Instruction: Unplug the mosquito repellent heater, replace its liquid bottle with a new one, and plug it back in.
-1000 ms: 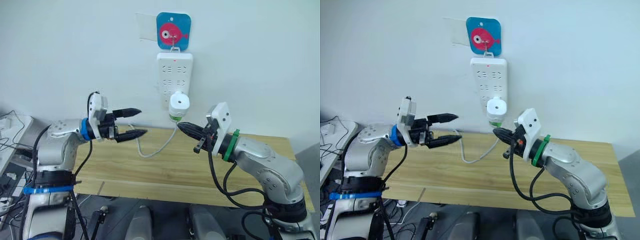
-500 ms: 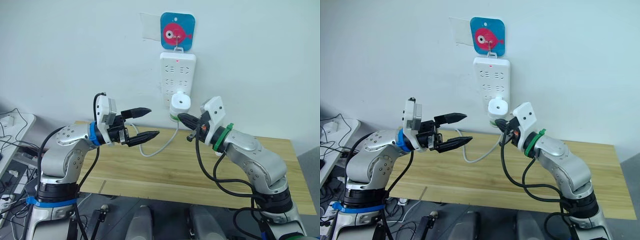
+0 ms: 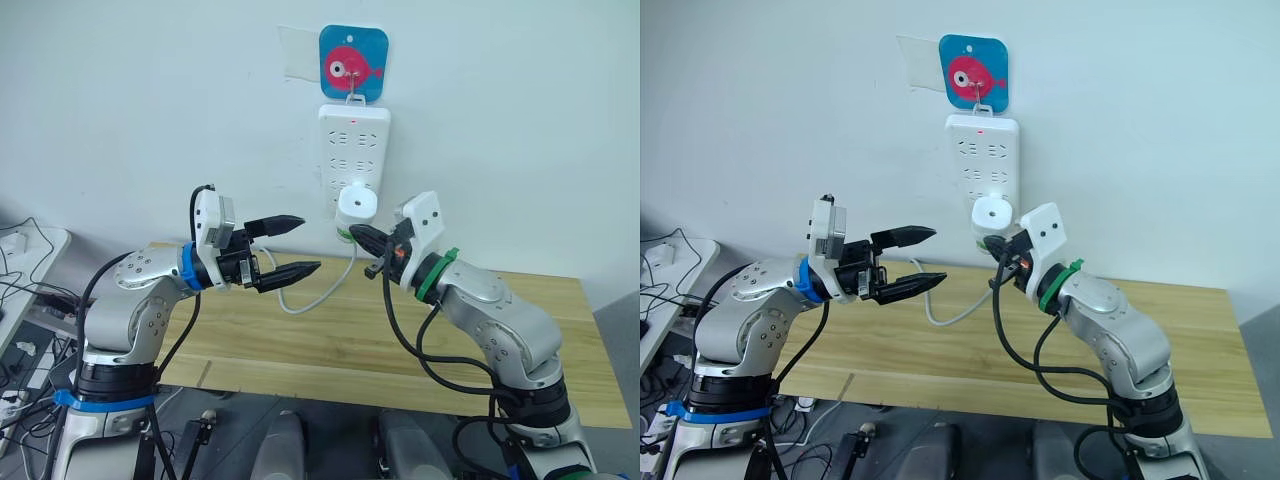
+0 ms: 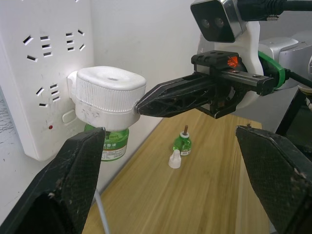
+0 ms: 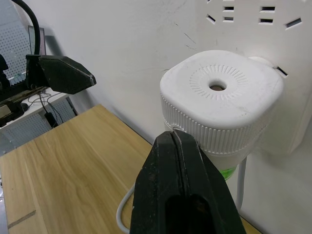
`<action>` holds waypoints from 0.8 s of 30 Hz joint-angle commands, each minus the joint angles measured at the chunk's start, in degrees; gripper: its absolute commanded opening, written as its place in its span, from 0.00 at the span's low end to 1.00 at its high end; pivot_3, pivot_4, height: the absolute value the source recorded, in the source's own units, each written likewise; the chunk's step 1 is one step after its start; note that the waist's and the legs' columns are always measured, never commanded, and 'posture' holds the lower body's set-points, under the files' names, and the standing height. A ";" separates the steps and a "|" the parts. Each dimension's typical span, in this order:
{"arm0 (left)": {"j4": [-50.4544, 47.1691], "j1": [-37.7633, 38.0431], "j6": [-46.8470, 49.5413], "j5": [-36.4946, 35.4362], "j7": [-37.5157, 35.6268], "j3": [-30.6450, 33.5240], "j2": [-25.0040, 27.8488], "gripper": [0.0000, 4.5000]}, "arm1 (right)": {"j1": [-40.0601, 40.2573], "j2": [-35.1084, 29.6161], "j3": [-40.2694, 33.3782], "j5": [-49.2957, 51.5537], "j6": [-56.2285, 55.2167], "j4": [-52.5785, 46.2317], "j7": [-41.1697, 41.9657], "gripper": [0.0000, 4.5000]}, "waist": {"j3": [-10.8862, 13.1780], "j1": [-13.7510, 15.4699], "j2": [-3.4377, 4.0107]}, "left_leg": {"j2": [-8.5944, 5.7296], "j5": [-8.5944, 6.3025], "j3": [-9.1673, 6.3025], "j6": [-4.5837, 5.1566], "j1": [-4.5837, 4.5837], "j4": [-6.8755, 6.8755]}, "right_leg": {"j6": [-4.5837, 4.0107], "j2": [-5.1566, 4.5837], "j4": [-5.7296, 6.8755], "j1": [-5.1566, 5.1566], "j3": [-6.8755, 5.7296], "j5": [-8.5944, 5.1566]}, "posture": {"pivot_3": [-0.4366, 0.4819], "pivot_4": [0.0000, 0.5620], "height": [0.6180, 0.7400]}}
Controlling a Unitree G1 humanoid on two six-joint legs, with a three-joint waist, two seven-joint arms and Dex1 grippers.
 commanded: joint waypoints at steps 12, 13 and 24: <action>0.08 -1.40 -1.19 -0.70 -0.09 -0.23 0.32 1.00 | -1.00 -0.47 -3.67 -1.21 0.62 -2.43 -3.07 0.00 | 0.00 -0.09 0.00 | 0.00 0.00 0.00 0.00 0.00 0.01 | 0.00 0.00 0.01 0.00 0.00 0.00 | 0.58 0.31 1.00; 0.19 -1.47 -1.24 -0.65 -0.09 -0.21 0.34 1.00 | -0.97 -0.47 -3.61 -1.17 0.67 -2.50 -3.03 0.00 | 0.00 -0.09 0.00 | 0.00 0.00 0.00 0.00 0.00 0.01 | 0.00 0.00 0.01 0.00 0.00 0.00 | 0.58 0.31 1.00; 0.01 -2.03 -0.94 -0.70 0.44 -0.39 0.22 1.00 | -1.44 -0.22 -4.07 -1.60 0.21 -1.85 -3.71 0.00 | 0.00 -0.12 0.00 | 0.00 0.00 -0.01 0.00 0.00 0.01 | 0.00 0.00 0.01 0.00 0.00 0.00 | 0.58 0.30 1.00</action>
